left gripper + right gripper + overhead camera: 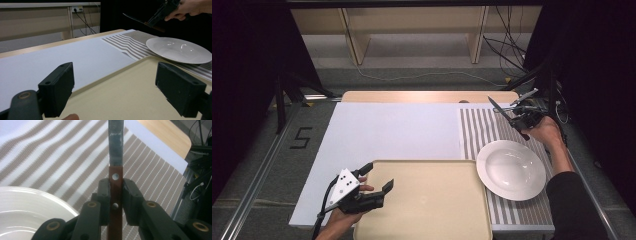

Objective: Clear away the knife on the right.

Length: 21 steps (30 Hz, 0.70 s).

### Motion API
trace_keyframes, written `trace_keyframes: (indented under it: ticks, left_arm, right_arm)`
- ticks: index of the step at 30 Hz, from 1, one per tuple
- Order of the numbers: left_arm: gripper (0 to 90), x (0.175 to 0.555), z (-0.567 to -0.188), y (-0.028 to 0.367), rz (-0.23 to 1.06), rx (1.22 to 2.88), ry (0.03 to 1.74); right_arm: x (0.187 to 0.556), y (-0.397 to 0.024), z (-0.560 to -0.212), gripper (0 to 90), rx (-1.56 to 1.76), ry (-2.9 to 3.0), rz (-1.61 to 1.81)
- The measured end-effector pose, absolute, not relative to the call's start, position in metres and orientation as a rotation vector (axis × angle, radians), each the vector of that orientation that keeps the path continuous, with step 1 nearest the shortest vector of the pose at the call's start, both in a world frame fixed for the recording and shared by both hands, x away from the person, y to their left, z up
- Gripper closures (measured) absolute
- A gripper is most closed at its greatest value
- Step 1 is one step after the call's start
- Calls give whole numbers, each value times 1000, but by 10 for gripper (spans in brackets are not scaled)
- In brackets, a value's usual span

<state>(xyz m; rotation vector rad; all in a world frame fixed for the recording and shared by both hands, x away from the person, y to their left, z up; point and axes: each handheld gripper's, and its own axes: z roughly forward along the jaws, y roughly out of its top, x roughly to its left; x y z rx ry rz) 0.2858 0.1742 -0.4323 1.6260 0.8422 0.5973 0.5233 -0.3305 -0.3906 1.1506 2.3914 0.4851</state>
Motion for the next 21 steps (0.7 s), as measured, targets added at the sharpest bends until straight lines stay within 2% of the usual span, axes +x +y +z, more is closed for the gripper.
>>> trace_keyframes:
  ticks: [11, 21]
  left_arm:
    - [153, 286, -433, 174, 598, 1628, 846]
    - [152, 285, -432, 174, 600, 1634, 834]
  right_arm:
    - [487, -306, -376, 778, 1099, 2376, 713]
    - [439, -273, -377, 777, 969, 2365, 818]
